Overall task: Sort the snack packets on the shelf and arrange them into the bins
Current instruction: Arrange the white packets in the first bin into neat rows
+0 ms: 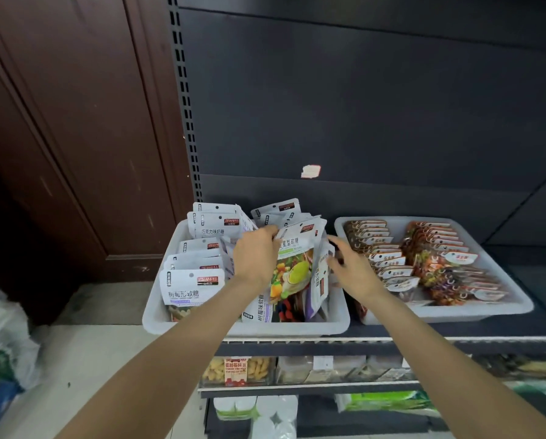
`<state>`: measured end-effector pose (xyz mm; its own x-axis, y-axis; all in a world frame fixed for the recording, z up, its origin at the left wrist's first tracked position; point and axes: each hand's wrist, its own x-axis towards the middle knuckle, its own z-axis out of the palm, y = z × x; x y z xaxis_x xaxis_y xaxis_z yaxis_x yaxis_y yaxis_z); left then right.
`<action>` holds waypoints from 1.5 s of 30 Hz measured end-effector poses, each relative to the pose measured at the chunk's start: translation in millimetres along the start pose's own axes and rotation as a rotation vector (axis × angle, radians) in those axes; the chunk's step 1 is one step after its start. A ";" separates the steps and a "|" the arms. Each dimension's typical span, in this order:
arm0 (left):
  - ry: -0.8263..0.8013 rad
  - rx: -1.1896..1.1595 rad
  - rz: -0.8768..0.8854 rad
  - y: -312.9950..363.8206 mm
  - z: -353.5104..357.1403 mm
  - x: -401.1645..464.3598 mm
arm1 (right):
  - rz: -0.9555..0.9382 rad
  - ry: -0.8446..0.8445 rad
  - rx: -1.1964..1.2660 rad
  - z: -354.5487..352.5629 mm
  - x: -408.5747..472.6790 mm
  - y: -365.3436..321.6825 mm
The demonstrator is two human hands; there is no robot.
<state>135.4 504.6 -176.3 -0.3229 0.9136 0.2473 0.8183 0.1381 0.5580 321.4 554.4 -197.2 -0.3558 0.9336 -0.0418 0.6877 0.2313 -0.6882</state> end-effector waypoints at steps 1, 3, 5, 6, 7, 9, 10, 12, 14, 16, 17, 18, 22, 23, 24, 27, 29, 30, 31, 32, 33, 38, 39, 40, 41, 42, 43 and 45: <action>-0.013 -0.015 0.010 4.8 5.5 3.5 | -0.014 -0.010 -0.002 -3.0 3.3 4.0; -0.064 0.008 0.000 12.9 15.8 13.4 | -0.078 -0.072 -0.110 -11.7 8.9 10.5; -0.184 0.054 -0.020 15.5 21.0 24.5 | -0.158 -0.098 -0.271 -19.5 14.3 14.0; -0.251 0.066 -0.026 16.7 22.8 29.0 | -0.203 -0.093 -0.326 -23.1 16.9 14.4; -0.303 0.065 -0.023 17.4 24.0 32.3 | -0.252 -0.079 -0.358 -25.7 19.2 13.4; -0.349 0.023 -0.001 16.4 26.0 34.0 | -0.337 -0.045 -0.426 -27.7 21.6 9.1; -0.344 -0.015 0.000 14.6 26.0 33.4 | -0.378 -0.044 -0.453 -26.3 22.3 5.4; -0.313 -0.096 -0.003 8.8 24.4 31.4 | -0.480 -0.063 -0.478 -19.3 24.5 -1.4; -0.317 -0.151 0.022 1.3 21.4 27.5 | -0.555 -0.110 -0.517 -10.0 25.2 -8.4; -0.374 -0.202 0.038 -5.0 18.0 21.2 | -0.540 -0.162 -0.566 -1.8 26.1 -10.4; -0.397 -0.216 0.041 -7.3 16.4 18.1 | -0.507 -0.180 -0.579 1.1 25.9 -10.3; -0.409 -0.221 0.049 -8.8 14.6 15.1 | -0.482 -0.192 -0.584 3.5 25.7 -8.3; -0.362 -0.215 0.076 -14.7 5.2 10.2 | -0.586 -0.190 -0.627 9.6 33.4 -8.4; -0.348 -0.198 0.075 -16.7 2.7 8.5 | -0.606 -0.198 -0.630 11.6 35.9 -10.8; -0.340 -0.166 0.078 -19.7 1.4 5.6 | -0.623 -0.212 -0.626 13.9 37.2 -12.6; -0.293 0.143 0.204 -36.9 3.5 -5.7 | -0.616 -0.218 -0.648 22.0 32.1 -17.2; -0.197 0.441 0.319 -47.0 0.4 -10.3 | -0.546 -0.145 -0.655 21.2 29.8 -19.8; -0.147 0.543 0.350 -48.1 -3.6 -9.5 | -0.502 -0.077 -0.673 18.4 31.3 -21.3; -0.093 0.587 0.364 -48.0 -6.4 -7.0 | -0.453 0.000 -0.714 14.4 33.3 -22.2; -0.050 0.606 0.382 -48.5 -7.2 -2.8 | -0.389 0.067 -0.763 10.1 35.1 -21.6; -0.067 0.607 0.381 -47.8 -8.6 1.0 | -0.320 0.105 -0.800 6.2 36.3 -20.2; -0.041 0.615 0.288 -41.2 -18.0 24.4 | -0.187 -0.098 -0.696 7.9 40.2 -8.3; -0.048 0.625 0.286 -41.0 -20.8 29.4 | -0.149 -0.164 -0.598 8.6 42.4 -8.2; -0.061 0.621 0.281 -40.3 -22.8 33.6 | -0.112 -0.211 -0.516 8.9 45.0 -8.7; -0.072 0.611 0.275 -40.3 -24.4 36.2 | -0.089 -0.230 -0.466 8.7 46.6 -9.8; -0.079 0.597 0.267 -40.9 -26.1 37.5 | -0.083 -0.218 -0.459 8.3 47.0 -10.9; -0.077 0.577 0.266 -41.3 -27.7 37.1 | -0.089 -0.170 -0.485 7.9 46.8 -11.9; -0.056 0.534 0.269 -42.1 -33.1 32.1 | -0.118 0.026 -0.599 7.1 43.9 -16.0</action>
<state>74.9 515.5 -165.7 -0.0579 0.9599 0.2744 0.9982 0.0593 0.0032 290.4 589.8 -193.1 -0.4410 0.8969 0.0330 0.8835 0.4403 -0.1600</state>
